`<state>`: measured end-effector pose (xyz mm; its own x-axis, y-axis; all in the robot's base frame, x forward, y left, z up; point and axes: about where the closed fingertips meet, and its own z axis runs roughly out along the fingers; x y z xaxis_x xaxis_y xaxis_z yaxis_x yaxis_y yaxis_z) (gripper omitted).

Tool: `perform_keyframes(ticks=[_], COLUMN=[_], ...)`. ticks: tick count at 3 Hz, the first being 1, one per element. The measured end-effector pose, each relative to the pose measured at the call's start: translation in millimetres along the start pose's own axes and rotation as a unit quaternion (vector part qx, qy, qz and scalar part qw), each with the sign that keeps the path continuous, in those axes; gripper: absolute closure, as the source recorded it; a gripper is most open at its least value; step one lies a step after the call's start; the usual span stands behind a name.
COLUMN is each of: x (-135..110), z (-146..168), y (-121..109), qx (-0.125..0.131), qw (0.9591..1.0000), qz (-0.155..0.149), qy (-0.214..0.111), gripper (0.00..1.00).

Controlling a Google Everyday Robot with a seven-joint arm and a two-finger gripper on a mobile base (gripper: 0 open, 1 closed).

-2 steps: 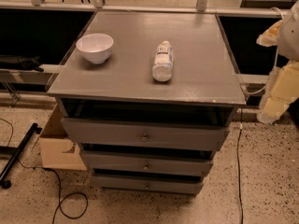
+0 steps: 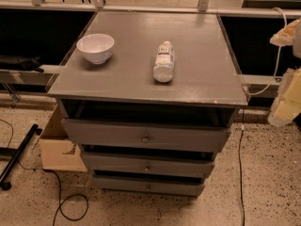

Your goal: Open bottom drawer

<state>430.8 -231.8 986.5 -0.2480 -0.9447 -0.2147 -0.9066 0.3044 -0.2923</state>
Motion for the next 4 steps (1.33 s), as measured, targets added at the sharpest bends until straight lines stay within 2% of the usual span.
perform_keyframes(ticks=[2,3,4], x=[43,65,80], z=[19,35,48], y=[14,18,8], qx=[-0.027,-0.057,-0.077], qw=[0.9992,0.9971,0.9952], qz=[0.025,0.034,0.036], qy=[-0.017,-0.037,-0.049], gripper=[0.00,0.00,0.00])
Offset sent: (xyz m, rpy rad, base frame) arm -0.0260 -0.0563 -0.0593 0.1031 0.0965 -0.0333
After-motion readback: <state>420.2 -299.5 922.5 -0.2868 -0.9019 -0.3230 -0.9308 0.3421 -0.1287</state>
